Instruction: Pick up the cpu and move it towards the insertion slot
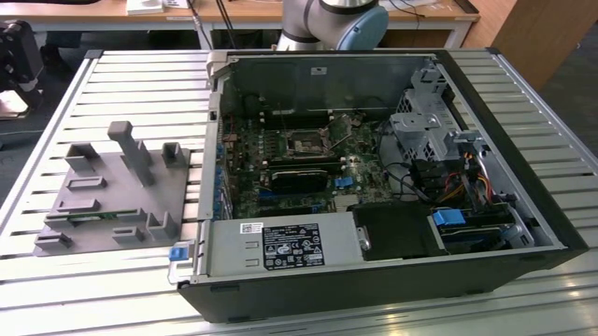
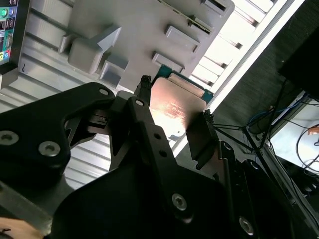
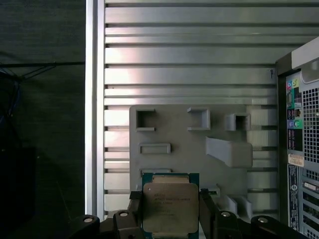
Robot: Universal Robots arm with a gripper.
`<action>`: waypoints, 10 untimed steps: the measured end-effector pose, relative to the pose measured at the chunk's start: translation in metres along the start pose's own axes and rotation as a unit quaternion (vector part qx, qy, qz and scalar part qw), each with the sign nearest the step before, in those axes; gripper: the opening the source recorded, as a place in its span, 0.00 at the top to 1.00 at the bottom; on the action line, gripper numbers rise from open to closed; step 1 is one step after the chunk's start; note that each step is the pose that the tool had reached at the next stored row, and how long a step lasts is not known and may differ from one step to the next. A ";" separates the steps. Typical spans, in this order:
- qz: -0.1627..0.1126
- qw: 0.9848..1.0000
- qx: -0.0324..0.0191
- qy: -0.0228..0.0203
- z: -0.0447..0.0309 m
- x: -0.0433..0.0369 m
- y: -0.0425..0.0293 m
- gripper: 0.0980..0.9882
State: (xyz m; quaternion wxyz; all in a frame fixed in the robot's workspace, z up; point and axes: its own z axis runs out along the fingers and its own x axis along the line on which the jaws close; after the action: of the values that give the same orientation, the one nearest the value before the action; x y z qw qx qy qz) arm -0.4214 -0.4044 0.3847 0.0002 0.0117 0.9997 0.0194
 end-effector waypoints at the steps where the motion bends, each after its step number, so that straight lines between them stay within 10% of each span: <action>1: 0.000 1.000 0.000 0.000 -0.0010 0.0000 0.0000 0.51; 10: 0.000 1.000 0.000 0.000 -0.0019 -0.0062 0.0002 0.51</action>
State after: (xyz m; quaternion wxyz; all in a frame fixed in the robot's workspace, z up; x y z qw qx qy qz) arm -0.4152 -0.4044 0.3866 0.0001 0.0117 0.9997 0.0194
